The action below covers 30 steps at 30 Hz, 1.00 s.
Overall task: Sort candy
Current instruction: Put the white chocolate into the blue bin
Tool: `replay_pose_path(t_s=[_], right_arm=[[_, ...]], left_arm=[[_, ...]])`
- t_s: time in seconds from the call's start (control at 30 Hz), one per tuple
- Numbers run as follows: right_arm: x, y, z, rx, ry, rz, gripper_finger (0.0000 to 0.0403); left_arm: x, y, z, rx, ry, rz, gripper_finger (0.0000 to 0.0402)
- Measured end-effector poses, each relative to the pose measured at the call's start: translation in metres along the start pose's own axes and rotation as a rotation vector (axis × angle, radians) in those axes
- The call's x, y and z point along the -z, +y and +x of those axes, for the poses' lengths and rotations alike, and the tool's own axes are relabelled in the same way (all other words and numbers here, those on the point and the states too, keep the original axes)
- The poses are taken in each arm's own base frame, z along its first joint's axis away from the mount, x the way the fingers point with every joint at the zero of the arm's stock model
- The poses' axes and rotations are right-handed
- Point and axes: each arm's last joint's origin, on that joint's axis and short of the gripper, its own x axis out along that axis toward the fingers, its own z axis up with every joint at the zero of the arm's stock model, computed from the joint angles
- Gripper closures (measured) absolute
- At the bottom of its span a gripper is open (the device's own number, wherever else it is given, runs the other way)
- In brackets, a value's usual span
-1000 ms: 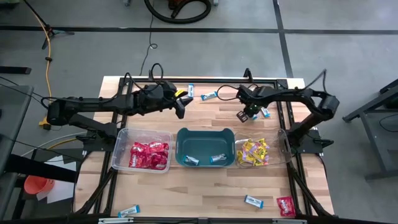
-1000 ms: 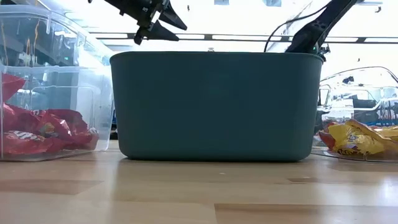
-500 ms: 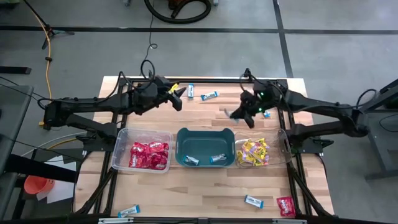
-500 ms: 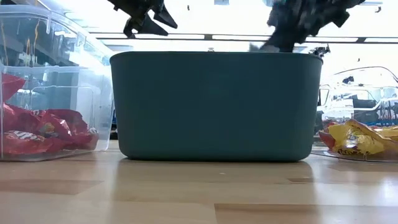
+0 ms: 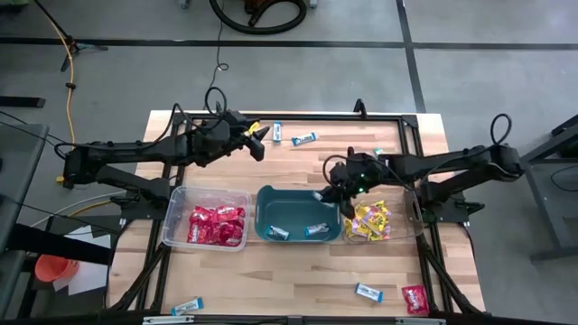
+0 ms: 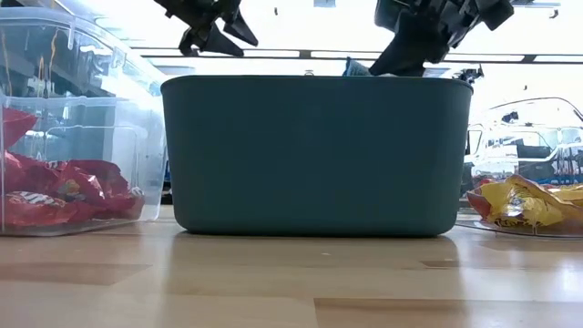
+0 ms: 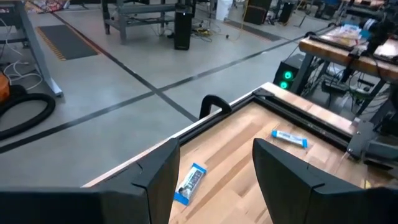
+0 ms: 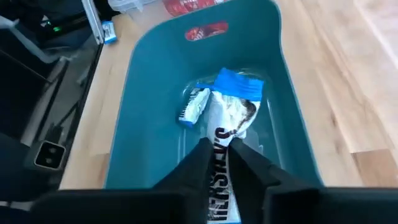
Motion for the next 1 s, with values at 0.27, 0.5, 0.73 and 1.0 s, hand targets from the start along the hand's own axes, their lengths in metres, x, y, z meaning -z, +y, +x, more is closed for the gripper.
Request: replay_pose_path(t_s=[0.27, 0.5, 0.73, 1.0], right_arm=[[0.003, 0.014, 0.002, -0.062, 0.029, -0.016, 0.0214], [-0.033, 0.036, -0.012, -0.045, -0.011, -0.043, 0.0152], [-0.064, 0.062, -0.027, -0.034, 0.063, 0.039, 0.0151], [-0.071, 0.084, -0.028, -0.067, 0.110, 0.147, 0.0151]], left_arm=[[0.009, 0.001, -0.001, 0.029, 0.097, 0.046, 0.0211], [0.022, 0.002, -0.003, 0.112, 0.253, 0.125, 0.0211], [0.025, 0.001, -0.004, 0.202, 0.289, 0.201, 0.0211], [0.021, -0.029, -0.017, 0.475, 0.242, 0.102, 0.0211]])
